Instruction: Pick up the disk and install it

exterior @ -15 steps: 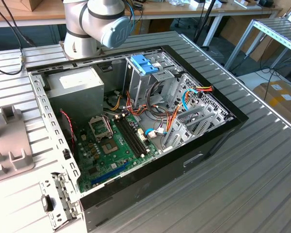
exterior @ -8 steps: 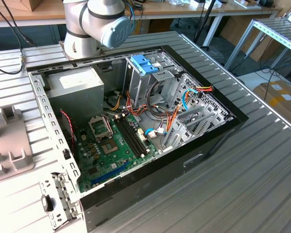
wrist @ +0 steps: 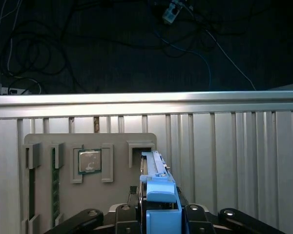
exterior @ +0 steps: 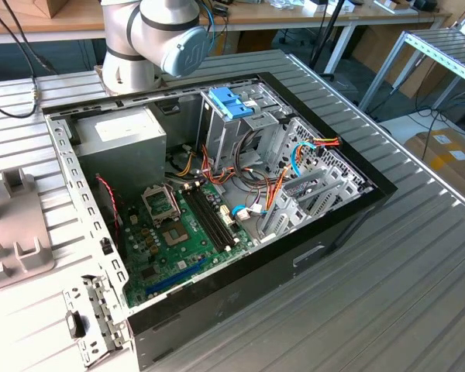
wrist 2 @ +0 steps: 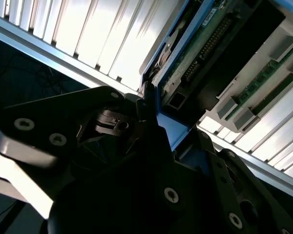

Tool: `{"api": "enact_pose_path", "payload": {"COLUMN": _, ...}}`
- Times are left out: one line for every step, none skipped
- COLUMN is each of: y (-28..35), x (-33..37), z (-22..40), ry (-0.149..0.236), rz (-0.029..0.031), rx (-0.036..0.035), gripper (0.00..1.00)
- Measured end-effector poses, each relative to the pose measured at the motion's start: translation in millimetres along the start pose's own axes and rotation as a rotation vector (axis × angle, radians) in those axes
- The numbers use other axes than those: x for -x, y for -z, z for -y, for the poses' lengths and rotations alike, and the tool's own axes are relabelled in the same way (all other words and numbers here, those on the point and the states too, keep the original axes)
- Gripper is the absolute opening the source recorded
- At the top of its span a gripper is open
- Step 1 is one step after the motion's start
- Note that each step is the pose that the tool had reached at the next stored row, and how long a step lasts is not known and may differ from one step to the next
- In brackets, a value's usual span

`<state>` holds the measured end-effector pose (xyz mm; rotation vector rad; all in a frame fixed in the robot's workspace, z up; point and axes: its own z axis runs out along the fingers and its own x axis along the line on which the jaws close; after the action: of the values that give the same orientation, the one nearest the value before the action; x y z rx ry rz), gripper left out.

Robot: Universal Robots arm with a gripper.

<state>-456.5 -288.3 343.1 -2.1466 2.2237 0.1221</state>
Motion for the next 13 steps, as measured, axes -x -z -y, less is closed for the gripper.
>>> {"api": "enact_pose_path", "payload": {"y": 0.3, "x": 0.0, "z": 0.0, "ry": 0.000, "rz": 0.0005, "rx": 0.0000, "gripper": 0.37}}
{"api": "enact_pose_path", "payload": {"y": 1.0, "x": 0.1, "z": 0.0, "ry": 0.000, "rz": 0.0014, "rx": 0.0002, "gripper": 0.37}}
{"api": "enact_pose_path", "payload": {"y": 1.5, "x": 0.1, "z": 0.0, "ry": 0.000, "rz": 0.0022, "rx": 0.0002, "gripper": 0.37}}
{"api": "enact_pose_path", "payload": {"y": 2.2, "x": 0.2, "z": -0.1, "ry": 0.000, "rz": 0.0033, "rx": 0.0003, "gripper": 0.37}}
{"api": "enact_pose_path", "payload": {"y": 2.9, "x": 0.3, "z": -0.1, "ry": 0.000, "rz": 0.0043, "rx": 0.0002, "gripper": 0.37}}
{"api": "enact_pose_path", "payload": {"y": 3.4, "x": 0.3, "z": -0.1, "ry": 0.000, "rz": 0.0049, "rx": 0.0002, "gripper": 0.37}}
{"api": "enact_pose_path", "payload": {"y": 3.8, "x": 0.3, "z": -0.1, "ry": 0.000, "rz": 0.0054, "rx": 0.0002, "gripper": 0.37}}
{"api": "enact_pose_path", "payload": {"y": 4.4, "x": 0.4, "z": -0.1, "ry": 0.000, "rz": 0.0061, "rx": 0.0003, "gripper": 0.37}}
{"api": "enact_pose_path", "payload": {"y": 5.0, "x": 0.4, "z": -0.1, "ry": 0.000, "rz": 0.0070, "rx": 0.0003, "gripper": 0.37}}
{"api": "enact_pose_path", "payload": {"y": 5.4, "x": 0.5, "z": -0.1, "ry": 0.000, "rz": 0.0075, "rx": 0.0003, "gripper": 0.37}}
{"api": "enact_pose_path", "payload": {"y": 5.8, "x": 0.5, "z": -0.1, "ry": 0.000, "rz": 0.0080, "rx": 0.0003, "gripper": 0.37}}
{"api": "enact_pose_path", "payload": {"y": 6.6, "x": 0.6, "z": -0.1, "ry": 0.000, "rz": 0.0089, "rx": 0.0005, "gripper": 0.37}}
{"api": "enact_pose_path", "payload": {"y": 6.9, "x": 0.6, "z": -0.1, "ry": 0.000, "rz": 0.0096, "rx": 0.0004, "gripper": 0.37}}
